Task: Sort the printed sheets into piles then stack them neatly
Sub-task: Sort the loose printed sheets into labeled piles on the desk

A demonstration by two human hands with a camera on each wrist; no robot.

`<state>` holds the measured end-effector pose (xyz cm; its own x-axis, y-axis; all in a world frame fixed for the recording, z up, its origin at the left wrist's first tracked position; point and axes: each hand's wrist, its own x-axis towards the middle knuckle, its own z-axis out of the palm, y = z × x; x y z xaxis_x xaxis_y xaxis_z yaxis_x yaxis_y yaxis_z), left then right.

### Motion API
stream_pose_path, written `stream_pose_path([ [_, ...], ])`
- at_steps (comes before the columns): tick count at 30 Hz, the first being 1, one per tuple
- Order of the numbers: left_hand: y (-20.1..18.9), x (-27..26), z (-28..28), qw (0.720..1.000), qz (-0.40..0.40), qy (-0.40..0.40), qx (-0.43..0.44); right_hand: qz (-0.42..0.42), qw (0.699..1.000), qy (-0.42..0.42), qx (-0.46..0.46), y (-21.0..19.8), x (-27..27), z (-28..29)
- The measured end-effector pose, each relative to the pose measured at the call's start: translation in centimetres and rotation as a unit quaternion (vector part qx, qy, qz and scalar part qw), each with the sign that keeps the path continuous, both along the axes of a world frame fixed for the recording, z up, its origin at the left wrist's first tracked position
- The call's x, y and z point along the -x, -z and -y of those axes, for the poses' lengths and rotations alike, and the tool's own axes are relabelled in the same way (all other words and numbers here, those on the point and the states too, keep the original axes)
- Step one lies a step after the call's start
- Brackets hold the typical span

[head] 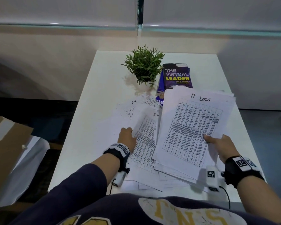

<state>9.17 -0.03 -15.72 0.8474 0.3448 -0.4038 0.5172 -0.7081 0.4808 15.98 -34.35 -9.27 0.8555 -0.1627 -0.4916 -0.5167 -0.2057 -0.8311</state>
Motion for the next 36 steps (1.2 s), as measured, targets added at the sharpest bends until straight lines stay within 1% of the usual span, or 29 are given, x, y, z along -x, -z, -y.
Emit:
stream_pose_path([
  [2,1.1,-0.4,-0.7,0.998,-0.040,0.032,-0.038,-0.009,1.000,-0.018,0.011,0.1,0.0,-0.3],
  [6,2.0,-0.8,-0.8,0.996,-0.065,0.049,-0.044,-0.019,0.999,-0.034,0.015,0.5,0.2,-0.6],
  [10,1.7,-0.8,-0.3,0.993,-0.040,0.075,-0.078,-0.034,0.998,-0.044,0.015,0.2,0.5,-1.2],
  [13,1.3,-0.7,0.1,0.991,-0.009,0.095,-0.089,-0.043,0.998,-0.035,0.005,-0.2,0.6,-1.7],
  [17,0.5,-1.0,0.4,0.991,0.013,0.118,-0.062,-0.037,0.999,-0.026,-0.009,-1.2,0.7,-2.1],
  [18,0.1,-1.0,0.4,0.992,0.016,0.116,-0.054,-0.044,0.998,-0.034,-0.001,-1.5,0.7,-2.2],
  [19,-0.4,-1.1,0.4,0.993,0.021,0.109,-0.047,-0.039,0.999,-0.036,0.008,-1.0,0.5,-2.1],
  [23,-2.8,-1.2,0.2,0.994,0.076,0.062,-0.046,-0.048,0.998,-0.037,0.012,-0.6,0.2,-2.0],
  [27,-5.2,-1.5,-0.3,0.990,0.106,0.069,-0.060,-0.049,0.998,-0.028,0.007,-0.7,-0.1,-1.3],
  [30,-7.2,-1.7,-0.7,0.986,0.089,0.088,-0.113,-0.045,0.999,-0.008,-0.002,-0.6,0.0,-0.6],
  [32,-8.6,-1.7,-0.9,0.981,0.092,0.090,-0.144,-0.045,0.999,0.002,-0.016,-0.5,0.1,-0.3],
  [34,-10.0,-1.7,-1.3,0.981,0.123,0.055,-0.140,-0.044,0.999,-0.001,-0.026,-1.0,0.4,0.0],
  [36,-11.6,-1.7,-2.0,0.977,0.170,0.012,-0.126,-0.051,0.998,0.012,-0.028,-1.1,0.4,0.6],
])
